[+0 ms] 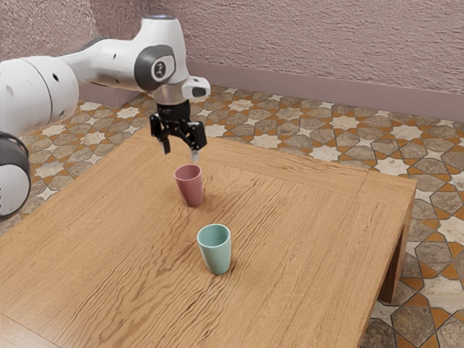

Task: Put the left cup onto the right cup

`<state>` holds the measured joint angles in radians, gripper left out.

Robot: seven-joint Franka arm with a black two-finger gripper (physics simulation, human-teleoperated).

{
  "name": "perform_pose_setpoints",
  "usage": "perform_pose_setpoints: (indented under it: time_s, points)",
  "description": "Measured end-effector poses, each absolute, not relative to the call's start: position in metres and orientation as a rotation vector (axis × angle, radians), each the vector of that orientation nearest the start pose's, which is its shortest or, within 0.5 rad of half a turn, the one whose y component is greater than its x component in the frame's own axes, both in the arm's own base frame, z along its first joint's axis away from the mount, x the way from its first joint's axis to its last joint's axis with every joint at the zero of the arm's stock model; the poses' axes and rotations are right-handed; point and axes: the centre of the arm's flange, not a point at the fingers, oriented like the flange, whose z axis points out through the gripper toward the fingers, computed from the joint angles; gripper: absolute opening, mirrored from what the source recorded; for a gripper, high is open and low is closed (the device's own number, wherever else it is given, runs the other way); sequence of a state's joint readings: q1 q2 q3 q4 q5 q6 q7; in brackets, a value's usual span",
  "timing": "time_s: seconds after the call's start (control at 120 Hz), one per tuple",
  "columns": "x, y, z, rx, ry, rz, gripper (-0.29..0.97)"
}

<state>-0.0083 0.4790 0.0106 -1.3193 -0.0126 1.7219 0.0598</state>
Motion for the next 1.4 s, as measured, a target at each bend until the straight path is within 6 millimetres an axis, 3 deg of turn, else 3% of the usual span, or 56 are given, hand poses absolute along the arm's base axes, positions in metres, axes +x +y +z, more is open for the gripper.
perform_pose_setpoints:
  time_s: [0.642, 1.4]
  points:
    - [0.716, 0.002, 0.401, -3.201, 0.131, 0.168, 0.68]
    - [0.735, 0.02, 0.378, -3.198, 0.159, 0.15, 0.68]
